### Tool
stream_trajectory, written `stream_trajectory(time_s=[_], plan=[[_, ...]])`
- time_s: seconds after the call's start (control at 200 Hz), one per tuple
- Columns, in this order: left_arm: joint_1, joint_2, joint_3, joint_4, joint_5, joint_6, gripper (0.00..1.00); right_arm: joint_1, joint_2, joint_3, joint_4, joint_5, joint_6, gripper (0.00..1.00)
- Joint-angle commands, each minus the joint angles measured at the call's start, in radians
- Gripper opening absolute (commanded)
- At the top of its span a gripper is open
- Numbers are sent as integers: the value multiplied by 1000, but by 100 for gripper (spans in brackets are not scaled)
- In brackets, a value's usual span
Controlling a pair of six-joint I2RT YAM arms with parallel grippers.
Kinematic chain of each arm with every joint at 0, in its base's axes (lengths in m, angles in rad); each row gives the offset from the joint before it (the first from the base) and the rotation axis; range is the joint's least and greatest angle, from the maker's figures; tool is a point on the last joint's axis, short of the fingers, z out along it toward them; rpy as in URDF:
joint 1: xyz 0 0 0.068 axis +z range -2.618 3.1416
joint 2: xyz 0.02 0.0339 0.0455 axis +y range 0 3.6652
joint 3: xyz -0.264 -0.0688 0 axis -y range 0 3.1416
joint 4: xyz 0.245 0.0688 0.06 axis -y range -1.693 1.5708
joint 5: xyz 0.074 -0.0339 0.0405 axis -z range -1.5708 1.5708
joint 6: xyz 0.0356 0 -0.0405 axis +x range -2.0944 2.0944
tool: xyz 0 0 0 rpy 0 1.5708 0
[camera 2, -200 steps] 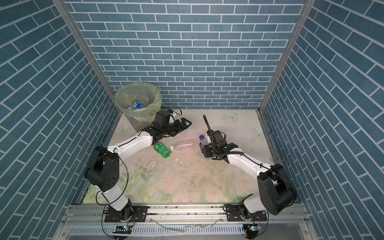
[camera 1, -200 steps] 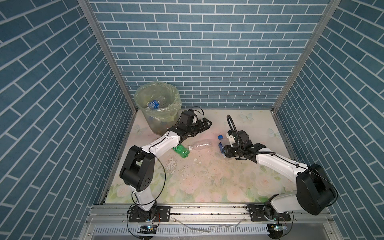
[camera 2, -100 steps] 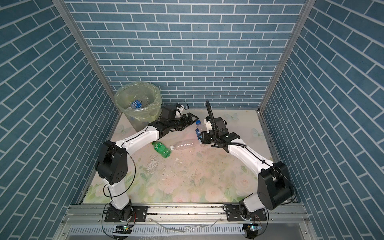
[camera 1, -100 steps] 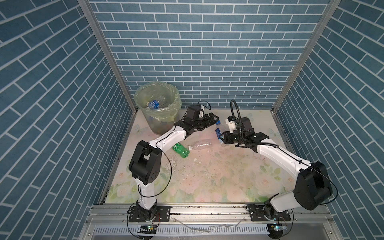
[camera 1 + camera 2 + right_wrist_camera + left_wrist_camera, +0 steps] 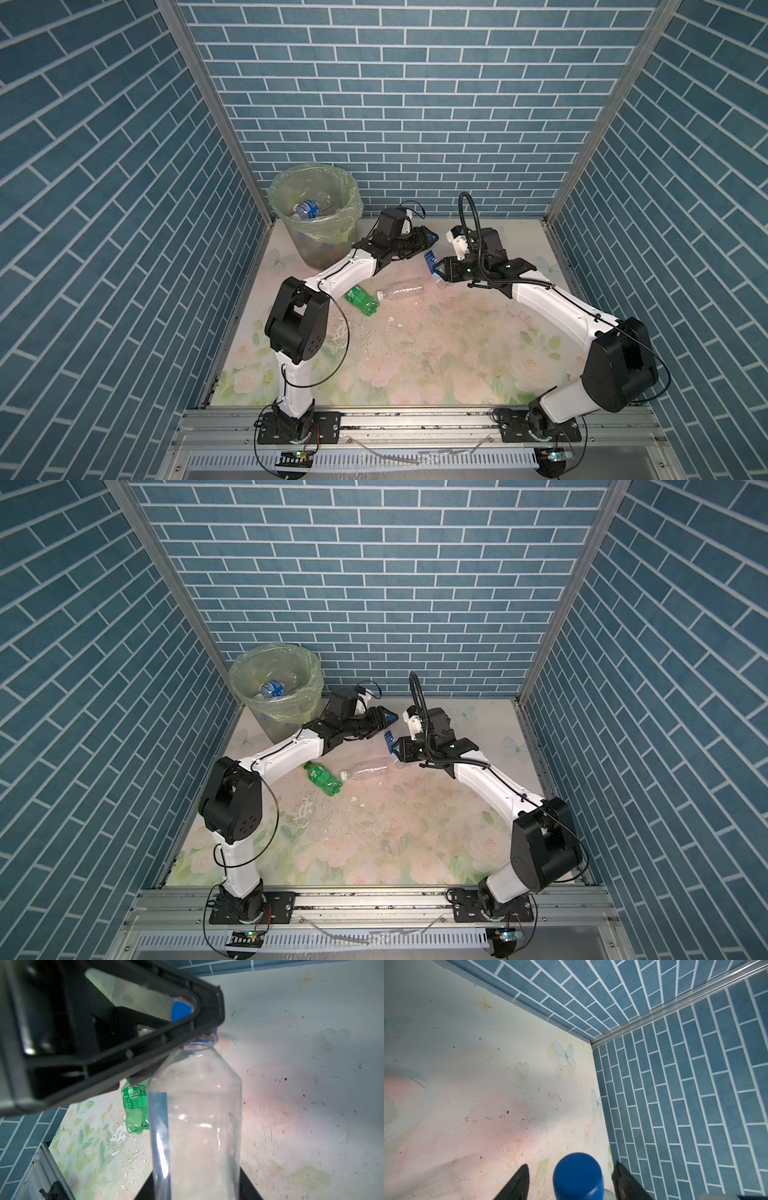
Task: Throw the plastic bottles in the bin
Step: 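Grasp the water bottle's blue cap with the left gripper while the right holds it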
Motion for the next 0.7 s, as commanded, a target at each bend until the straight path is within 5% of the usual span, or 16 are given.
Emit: stream_trajectory(time_s=[0.0,0.355,0.695], plan=[[-12,19,26,-2,4,8,58,-4,-13,35,27,-30,-21,43],[-15,11,8,13,4,-3,32,-4,-27,1,71,-60,-3,43],[-17,5,8,6,-5,0,26,-3,-45,-23,75,-57,-7,48]])
